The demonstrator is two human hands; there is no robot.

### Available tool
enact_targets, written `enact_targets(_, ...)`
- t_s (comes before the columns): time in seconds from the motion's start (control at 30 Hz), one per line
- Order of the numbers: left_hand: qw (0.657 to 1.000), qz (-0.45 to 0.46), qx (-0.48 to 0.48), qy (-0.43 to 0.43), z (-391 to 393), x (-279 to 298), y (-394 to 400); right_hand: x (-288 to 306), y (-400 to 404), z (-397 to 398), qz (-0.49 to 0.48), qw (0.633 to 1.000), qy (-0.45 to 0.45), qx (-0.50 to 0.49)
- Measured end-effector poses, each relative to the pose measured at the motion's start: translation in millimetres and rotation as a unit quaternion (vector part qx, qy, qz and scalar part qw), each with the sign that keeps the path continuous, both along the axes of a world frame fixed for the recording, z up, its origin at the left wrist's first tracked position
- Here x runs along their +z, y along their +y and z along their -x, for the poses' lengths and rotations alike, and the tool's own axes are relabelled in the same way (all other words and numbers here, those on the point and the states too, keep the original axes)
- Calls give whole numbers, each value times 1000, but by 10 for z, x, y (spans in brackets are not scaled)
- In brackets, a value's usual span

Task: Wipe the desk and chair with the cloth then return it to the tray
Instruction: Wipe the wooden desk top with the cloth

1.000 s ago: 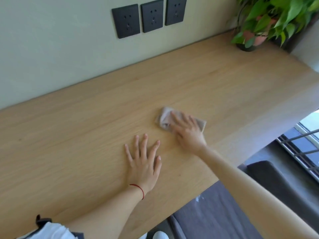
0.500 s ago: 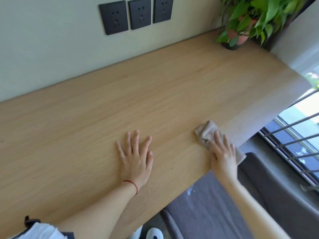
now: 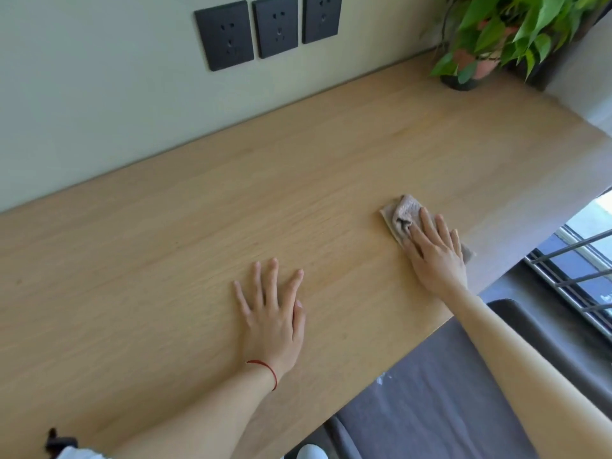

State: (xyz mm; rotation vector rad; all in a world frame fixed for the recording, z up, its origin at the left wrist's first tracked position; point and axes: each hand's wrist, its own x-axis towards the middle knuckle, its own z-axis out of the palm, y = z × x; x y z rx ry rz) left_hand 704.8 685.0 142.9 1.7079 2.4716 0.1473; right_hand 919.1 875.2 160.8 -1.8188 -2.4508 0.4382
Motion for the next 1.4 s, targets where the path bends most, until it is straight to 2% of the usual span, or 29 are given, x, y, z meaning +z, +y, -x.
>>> enact_targets(0.1, 1000, 3, 2, 4, 3, -14, 3, -71, 442, 403, -7, 999, -21, -29)
enact_targets(0.17, 1000, 6, -1, 9, 0, -9, -1, -78, 430, 695, -25, 1000, -7, 14)
enact_targets(0.27, 1000, 7, 2, 0, 6, -1, -10, -88, -23, 973, -35, 992, 16, 124)
enact_targets(0.37, 1000, 3, 4, -7, -3, 4, -15, -91, -595, 840, -50, 978, 25, 202)
enact_targets(0.47, 1000, 0, 5, -10, -8, 22, 2, -77, -774, 352, -53, 970, 5, 239)
enact_targets(0.53, 1000, 1, 4, -9, -12, 24, 2, -45, -652, -28, -63, 975, -6, 212)
enact_targets(0.63, 1000, 0, 1, -9, -3, 9, 3, -43, -177, -376, -62, 994, -8, 84)
enact_targets(0.73, 1000, -3, 1, -5, 4, -6, 8, -50, 338, -191, -39, 998, -11, -41)
enact_targets(0.8, 1000, -1, 1, -7, -3, -13, 2, -31, 430, 164, -33, 997, -1, -74)
enact_targets(0.87, 1000, 0, 6, -14, -6, -15, -1, -48, 227, 530, -33, 999, 14, -40)
enact_targets(0.97, 1000, 6, 23, -19, -2, -7, -4, -95, -592, 858, -49, 991, 39, 115)
enact_targets(1.03, 999, 5, 31, -16, -7, 9, -3, -83, -1134, 736, -48, 976, 58, 206)
enact_targets(1.1, 999, 8, 31, -17, -26, 14, -12, -95, -1268, 389, -41, 968, 57, 242)
enact_targets(1.17, 999, 3, 37, -20, -32, 7, -3, -94, -977, 63, -59, 979, 38, 192)
enact_targets(1.23, 999, 8, 42, -22, -20, -2, 6, -65, -455, -36, -49, 996, 26, 66)
enact_targets(1.3, 998, 7, 51, -20, 1, -24, 14, -11, 69, 179, -26, 998, 12, -54)
enact_targets(1.37, 996, 8, 80, -29, 7, -41, -21, 2, 331, 611, -10, 996, 13, -89)
enact_targets(1.4, 994, 3, 105, -34, 18, -35, -34, -16, 351, 872, -13, 998, 20, -58)
